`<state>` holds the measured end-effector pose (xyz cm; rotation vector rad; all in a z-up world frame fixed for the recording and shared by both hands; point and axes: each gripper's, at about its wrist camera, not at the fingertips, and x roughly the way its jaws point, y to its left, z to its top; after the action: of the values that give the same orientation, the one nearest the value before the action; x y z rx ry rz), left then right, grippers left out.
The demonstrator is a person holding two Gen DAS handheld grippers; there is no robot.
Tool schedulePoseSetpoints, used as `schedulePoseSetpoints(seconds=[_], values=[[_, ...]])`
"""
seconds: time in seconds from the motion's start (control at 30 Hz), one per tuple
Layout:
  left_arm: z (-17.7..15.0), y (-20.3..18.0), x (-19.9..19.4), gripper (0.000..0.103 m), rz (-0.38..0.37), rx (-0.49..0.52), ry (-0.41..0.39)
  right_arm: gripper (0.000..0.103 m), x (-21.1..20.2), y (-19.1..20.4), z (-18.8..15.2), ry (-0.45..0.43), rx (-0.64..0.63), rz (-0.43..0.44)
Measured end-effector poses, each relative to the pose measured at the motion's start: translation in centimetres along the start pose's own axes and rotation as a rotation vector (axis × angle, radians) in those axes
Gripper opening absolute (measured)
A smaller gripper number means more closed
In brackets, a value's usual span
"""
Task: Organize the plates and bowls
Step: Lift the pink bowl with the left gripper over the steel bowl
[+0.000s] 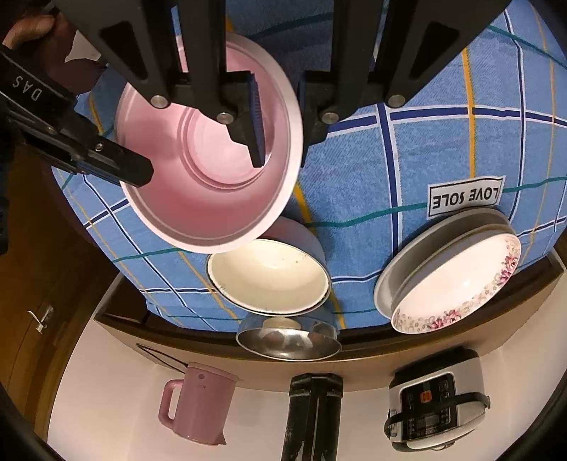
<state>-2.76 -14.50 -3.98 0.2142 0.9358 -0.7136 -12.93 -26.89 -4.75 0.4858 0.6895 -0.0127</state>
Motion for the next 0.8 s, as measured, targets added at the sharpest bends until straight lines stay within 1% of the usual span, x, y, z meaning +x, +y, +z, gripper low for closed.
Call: schedulePoseSetpoints(seconds=[0.13, 0.4, 0.63, 0.8], values=[[0.5, 0.0, -0.5, 0.017, 0.003, 0.004, -0.013, 0.010, -0.5, 0.4, 0.4, -0.016, -0.009, 0.007], [2.4, -0.2, -1.9, 0.017, 0.015, 0.015, -0.069, 0.010, -1.2, 0.8, 2.0, -0.061, -0.017, 0.031], [4.5, -0.8, -2.7, 0.017, 0.030, 0.039, -0.123, 0.010, -2.0, 0.9, 3.9, -0.120, -0.029, 0.033], [6.6, -0.9, -3.1, 0.017, 0.042, 0.042, -0.166, 0.010, -2.5, 1.1, 5.9, -0.165, -0.043, 0.028]])
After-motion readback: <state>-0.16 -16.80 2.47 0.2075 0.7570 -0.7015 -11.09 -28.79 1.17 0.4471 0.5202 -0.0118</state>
